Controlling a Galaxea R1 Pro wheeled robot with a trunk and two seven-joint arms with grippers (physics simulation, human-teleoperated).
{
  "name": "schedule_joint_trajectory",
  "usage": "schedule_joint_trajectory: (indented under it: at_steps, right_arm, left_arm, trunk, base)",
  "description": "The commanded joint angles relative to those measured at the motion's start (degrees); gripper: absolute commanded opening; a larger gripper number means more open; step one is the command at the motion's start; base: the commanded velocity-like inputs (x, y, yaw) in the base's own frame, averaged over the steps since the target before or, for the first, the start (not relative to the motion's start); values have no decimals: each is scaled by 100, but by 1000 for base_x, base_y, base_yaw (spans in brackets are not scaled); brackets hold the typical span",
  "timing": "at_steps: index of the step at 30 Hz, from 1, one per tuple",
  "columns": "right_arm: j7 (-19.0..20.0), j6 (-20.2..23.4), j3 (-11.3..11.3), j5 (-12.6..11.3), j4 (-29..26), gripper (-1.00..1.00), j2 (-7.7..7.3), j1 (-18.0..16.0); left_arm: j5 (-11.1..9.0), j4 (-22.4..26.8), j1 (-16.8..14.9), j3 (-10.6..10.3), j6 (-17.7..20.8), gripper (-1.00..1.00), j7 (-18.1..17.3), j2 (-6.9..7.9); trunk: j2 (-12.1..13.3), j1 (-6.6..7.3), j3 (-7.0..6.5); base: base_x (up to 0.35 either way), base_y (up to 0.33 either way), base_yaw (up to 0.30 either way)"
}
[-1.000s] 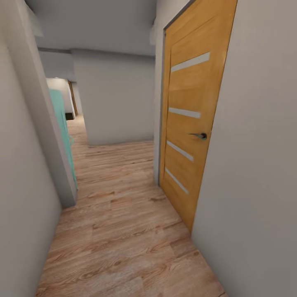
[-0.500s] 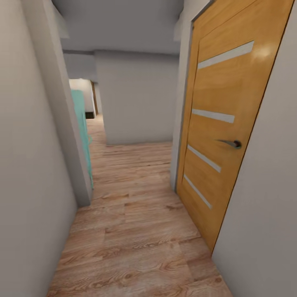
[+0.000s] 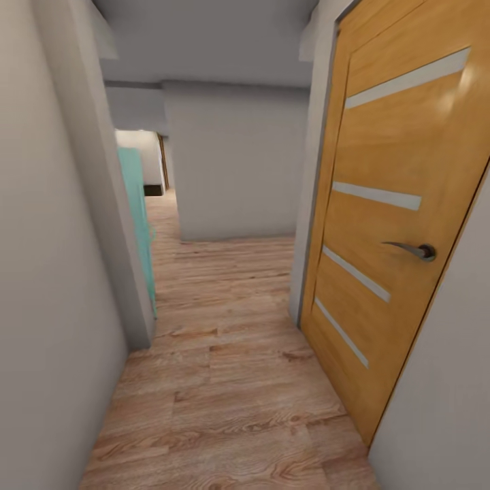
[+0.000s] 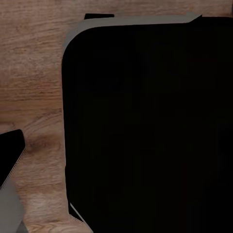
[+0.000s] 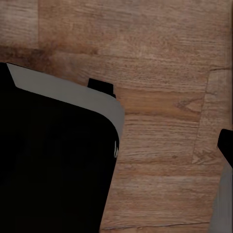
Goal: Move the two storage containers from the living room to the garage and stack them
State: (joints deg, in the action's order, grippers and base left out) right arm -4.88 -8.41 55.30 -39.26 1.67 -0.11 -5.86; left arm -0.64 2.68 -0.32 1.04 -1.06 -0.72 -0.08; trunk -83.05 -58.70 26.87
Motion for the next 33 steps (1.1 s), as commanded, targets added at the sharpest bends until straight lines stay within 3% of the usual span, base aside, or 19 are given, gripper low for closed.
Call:
schedule_joint_trajectory:
  at_steps: [1, 25, 33]
  right_arm:
    - [-4, -20, 44, -38, 9, 100, 3, -3]
    - [-8, -18, 42, -66, 9, 100, 3, -3]
    - [-10, -28, 42, -53, 9, 100, 3, -3]
  left_arm:
    - [-7, -3, -3, 10, -10, 100, -7, 0]
    - [-7, -4, -3, 10, -8, 100, -7, 0]
    - [-9, -4, -3, 10, -8, 100, -7, 0]
  trunk:
    - [-3, -3, 6]
    - [-3, -3, 6]
    - [-3, -3, 6]
  base:
    - [322, 0, 0]
    - [322, 0, 0]
    - [322, 0, 173]
